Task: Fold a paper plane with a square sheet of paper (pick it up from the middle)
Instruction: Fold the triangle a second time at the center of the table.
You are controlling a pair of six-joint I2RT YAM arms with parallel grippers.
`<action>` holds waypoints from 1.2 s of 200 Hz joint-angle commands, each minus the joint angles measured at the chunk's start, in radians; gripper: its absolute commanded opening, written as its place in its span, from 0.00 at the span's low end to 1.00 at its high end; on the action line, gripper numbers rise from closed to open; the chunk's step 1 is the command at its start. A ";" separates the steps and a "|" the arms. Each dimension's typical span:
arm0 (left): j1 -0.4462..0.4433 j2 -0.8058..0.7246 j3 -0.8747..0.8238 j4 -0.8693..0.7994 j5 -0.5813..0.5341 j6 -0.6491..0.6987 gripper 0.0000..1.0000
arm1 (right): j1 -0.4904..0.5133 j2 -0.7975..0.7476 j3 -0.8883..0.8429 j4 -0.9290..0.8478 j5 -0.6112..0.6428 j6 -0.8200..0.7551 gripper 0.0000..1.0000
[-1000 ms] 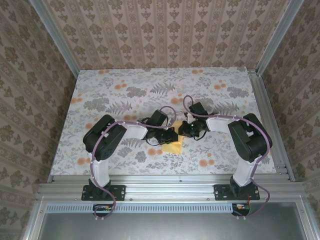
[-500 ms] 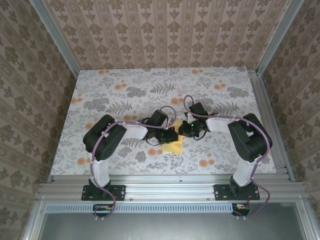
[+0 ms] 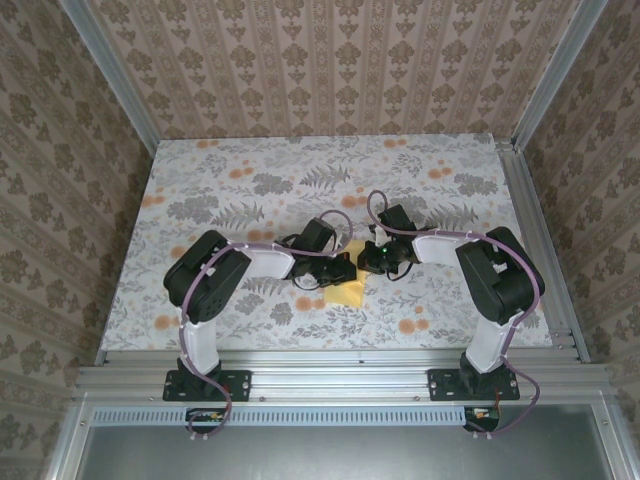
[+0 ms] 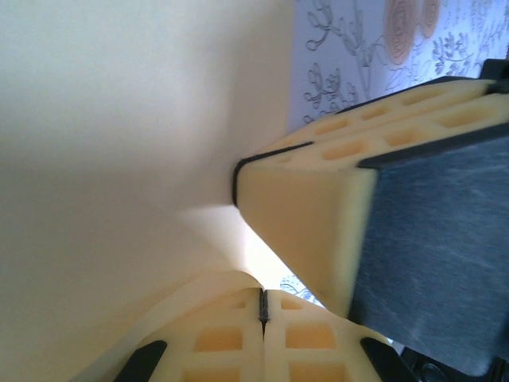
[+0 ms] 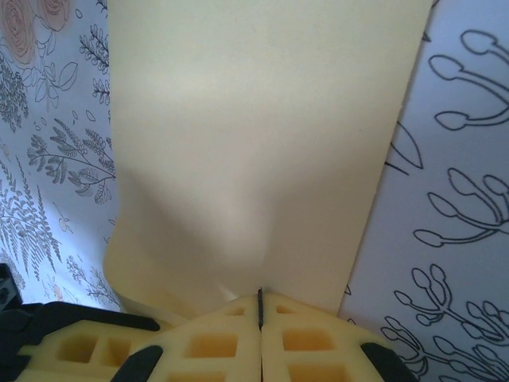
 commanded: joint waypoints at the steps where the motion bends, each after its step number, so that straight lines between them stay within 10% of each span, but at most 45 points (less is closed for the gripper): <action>1: -0.005 -0.059 0.013 0.000 -0.012 0.028 0.05 | 0.008 0.013 -0.014 -0.030 -0.006 -0.005 0.08; 240: -0.012 0.062 0.041 0.048 -0.011 0.022 0.04 | 0.010 0.003 -0.034 0.012 -0.036 0.033 0.04</action>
